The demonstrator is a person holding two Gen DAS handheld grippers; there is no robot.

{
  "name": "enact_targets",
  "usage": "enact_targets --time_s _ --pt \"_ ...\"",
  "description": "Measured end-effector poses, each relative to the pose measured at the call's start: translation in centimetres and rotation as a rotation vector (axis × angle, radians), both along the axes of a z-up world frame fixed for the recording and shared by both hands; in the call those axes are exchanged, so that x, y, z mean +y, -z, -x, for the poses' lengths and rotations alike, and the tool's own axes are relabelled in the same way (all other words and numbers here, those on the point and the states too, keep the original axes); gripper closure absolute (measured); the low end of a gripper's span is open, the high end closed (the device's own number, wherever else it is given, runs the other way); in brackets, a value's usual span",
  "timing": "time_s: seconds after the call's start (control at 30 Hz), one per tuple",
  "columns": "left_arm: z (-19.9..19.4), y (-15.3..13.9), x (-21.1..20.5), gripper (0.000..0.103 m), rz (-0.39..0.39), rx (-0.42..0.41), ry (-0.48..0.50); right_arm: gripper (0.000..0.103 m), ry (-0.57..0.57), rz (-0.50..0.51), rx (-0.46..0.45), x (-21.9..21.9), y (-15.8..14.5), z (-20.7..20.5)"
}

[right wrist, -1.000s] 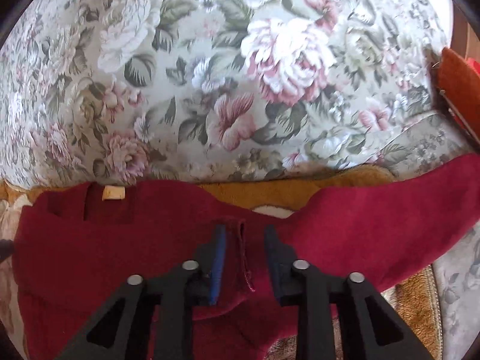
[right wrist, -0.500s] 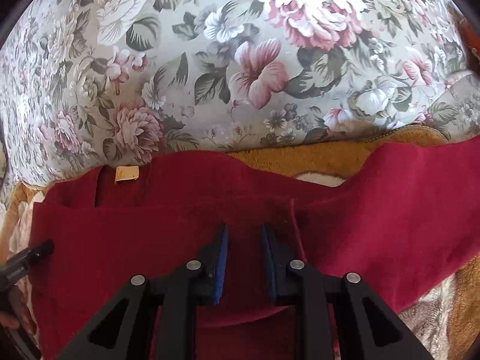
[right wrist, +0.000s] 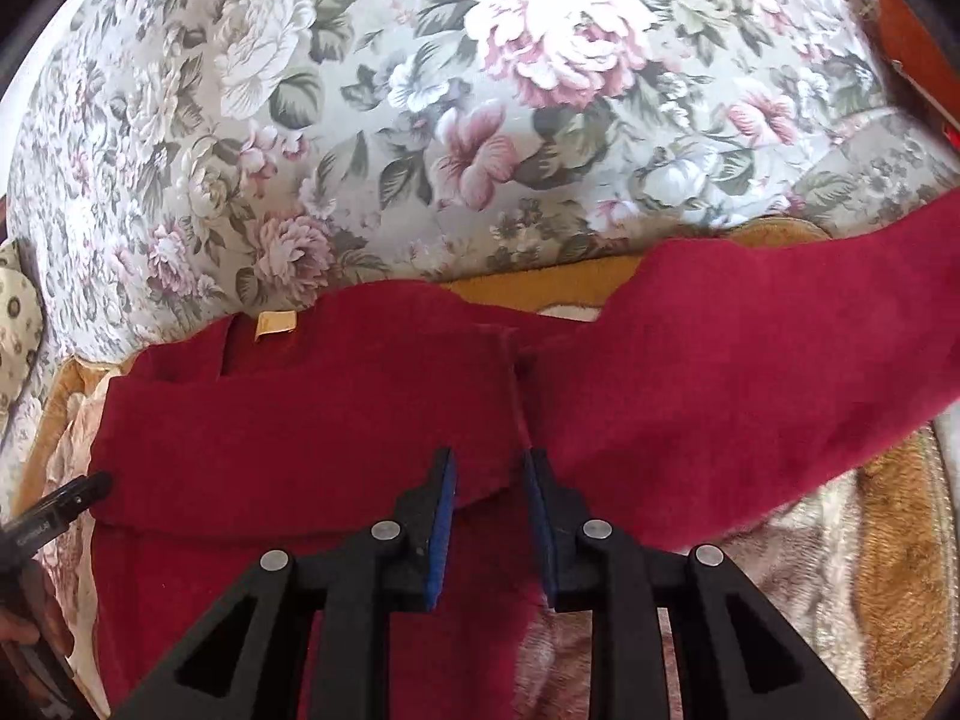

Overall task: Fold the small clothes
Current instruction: 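Grasp the other sleeve cuff with the right gripper and fold it across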

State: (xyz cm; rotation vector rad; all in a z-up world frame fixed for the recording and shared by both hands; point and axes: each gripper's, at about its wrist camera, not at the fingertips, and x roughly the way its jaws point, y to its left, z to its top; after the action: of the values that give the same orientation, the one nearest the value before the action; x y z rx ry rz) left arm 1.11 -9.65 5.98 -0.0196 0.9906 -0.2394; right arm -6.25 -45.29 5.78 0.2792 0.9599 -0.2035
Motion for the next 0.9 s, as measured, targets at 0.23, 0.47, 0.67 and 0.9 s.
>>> enact_targets --time_s 0.23,0.47,0.67,0.9 --pt "0.9 -0.1 -6.1 0.026 0.016 0.017 0.111 0.074 0.154 0.003 -0.014 -5.7 -1.3 4.4" --pt "0.4 2.7 -10.3 0.026 -0.003 0.098 0.164 0.07 0.337 0.03 -0.067 -13.6 -4.2 9.4" --pt "0.1 3.1 -10.8 0.026 -0.009 0.096 0.169 0.068 0.53 0.137 -0.111 -19.6 -7.7 11.3" --pt "-0.2 3.1 -10.7 0.026 -0.005 0.098 0.175 0.066 0.566 0.094 -0.221 -23.1 -8.1 8.7"
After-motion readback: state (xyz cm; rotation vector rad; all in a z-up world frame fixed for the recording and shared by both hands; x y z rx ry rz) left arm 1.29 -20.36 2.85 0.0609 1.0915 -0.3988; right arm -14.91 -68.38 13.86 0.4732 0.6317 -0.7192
